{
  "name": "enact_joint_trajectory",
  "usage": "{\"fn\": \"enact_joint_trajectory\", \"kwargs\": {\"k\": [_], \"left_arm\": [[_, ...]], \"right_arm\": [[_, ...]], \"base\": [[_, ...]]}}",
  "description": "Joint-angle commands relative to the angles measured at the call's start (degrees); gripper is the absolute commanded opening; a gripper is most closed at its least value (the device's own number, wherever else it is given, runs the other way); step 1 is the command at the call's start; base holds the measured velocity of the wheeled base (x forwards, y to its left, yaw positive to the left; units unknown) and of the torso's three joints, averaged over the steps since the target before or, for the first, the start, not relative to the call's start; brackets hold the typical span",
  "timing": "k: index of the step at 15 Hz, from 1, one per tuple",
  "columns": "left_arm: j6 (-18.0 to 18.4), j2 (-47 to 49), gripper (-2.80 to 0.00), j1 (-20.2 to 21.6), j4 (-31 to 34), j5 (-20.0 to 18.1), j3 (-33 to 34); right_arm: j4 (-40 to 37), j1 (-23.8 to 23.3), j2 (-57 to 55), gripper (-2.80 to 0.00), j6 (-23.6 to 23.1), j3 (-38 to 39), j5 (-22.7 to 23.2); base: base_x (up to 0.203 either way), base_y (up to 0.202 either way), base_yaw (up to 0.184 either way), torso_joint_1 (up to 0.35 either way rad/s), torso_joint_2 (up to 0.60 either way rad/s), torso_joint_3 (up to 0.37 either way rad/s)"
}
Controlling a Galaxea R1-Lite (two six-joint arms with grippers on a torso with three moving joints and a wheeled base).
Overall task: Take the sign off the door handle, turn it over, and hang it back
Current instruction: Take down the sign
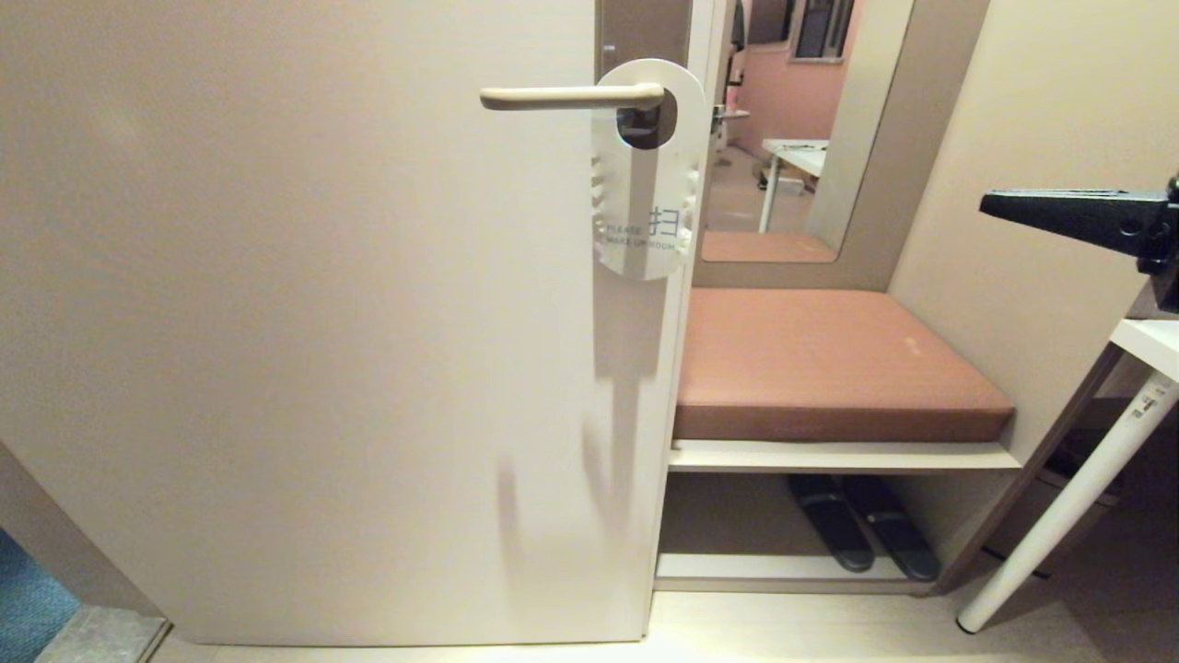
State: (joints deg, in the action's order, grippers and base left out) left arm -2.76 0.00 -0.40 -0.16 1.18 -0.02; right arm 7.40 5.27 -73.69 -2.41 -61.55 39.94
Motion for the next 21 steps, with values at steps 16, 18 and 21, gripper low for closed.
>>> {"fn": "enact_joint_trajectory", "kwargs": {"k": [16, 18, 21], "left_arm": [[-0.06, 0.09, -2.80, 0.05, -0.02, 0.05, 0.02], [-0.06, 0.09, -2.80, 0.03, -0.02, 0.05, 0.02], [-0.06, 0.09, -2.80, 0.05, -0.02, 0.05, -0.06]], "right_arm": [[19.15, 6.34, -26.31, -2.80, -0.31, -10.78, 22.90], [19.21, 6.34, -27.11, -2.80, -0.91, -10.87, 22.90], [19.15, 6.34, -27.90, 0.00, -2.85, -11.04, 22.90]], "base": [[0.000, 0.000, 0.000, 0.000, 0.00, 0.000], [0.000, 0.000, 0.000, 0.000, 0.00, 0.000], [0.000, 0.000, 0.000, 0.000, 0.00, 0.000]]}}
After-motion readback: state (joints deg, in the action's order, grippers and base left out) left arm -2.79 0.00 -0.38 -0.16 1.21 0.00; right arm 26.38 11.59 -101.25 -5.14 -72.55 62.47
